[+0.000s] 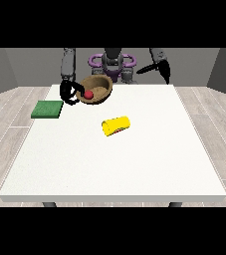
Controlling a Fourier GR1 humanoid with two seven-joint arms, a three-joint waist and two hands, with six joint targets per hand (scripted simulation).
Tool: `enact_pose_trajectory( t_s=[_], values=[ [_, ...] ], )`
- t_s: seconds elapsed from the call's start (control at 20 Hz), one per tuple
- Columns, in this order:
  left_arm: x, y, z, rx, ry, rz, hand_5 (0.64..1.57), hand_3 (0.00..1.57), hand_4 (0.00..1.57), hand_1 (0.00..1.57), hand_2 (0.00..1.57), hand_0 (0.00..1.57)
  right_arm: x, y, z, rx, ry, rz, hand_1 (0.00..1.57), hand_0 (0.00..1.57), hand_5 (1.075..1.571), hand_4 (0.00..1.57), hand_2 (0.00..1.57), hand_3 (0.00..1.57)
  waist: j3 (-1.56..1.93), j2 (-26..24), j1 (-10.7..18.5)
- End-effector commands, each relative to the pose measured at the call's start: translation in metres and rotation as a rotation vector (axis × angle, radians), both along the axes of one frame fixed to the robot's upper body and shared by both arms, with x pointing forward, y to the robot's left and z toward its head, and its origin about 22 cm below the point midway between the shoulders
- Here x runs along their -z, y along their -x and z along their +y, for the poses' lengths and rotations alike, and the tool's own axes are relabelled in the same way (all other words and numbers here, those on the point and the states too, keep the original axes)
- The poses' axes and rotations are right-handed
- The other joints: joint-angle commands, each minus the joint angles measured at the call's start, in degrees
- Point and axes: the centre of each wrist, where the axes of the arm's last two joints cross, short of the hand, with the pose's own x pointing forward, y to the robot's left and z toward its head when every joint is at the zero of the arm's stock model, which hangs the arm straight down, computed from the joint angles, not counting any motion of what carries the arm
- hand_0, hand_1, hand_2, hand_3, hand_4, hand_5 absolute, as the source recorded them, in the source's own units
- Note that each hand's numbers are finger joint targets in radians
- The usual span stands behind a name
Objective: Pick the cup and pour the ball into the bowl, then pick the bowl and place it on the pad
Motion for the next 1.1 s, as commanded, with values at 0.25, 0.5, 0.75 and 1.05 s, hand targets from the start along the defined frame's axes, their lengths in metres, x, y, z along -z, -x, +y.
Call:
enact_pose_trajectory(
  t_s=[0.25,0.5,0.75,1.05],
  values=[
    [-0.001,0.006,-0.01,0.015,0.011,-0.003,1.569,0.0,0.0,0.0,0.0,0.0,-0.039,0.002,-0.092,0.087,-0.026,-0.02,1.57,1.57,1.564,1.06,1.57,1.57,0.11,0.69,0.45],
    [0.015,0.006,0.016,-0.058,-0.003,-0.071,1.566,0.0,0.0,0.0,0.0,0.0,-0.061,0.005,-0.119,0.026,-0.065,-0.093,1.57,1.57,1.557,1.07,1.57,1.57,0.08,4.93,-3.28],
    [0.004,-0.003,0.007,-0.052,-0.001,-0.139,1.565,0.0,0.0,0.0,0.0,0.0,-0.071,0.019,-0.159,0.017,-0.073,-0.139,1.57,1.57,1.563,1.07,1.57,1.57,0.1,9.16,-3.95],
    [-0.04,0.005,-0.056,0.037,-0.028,-0.338,1.564,0.0,0.0,0.0,0.0,0.0,-0.075,0.047,-0.216,0.14,-0.067,-0.302,1.57,1.57,1.563,1.03,1.57,1.44,0.25,19.42,1.81]
  ],
)
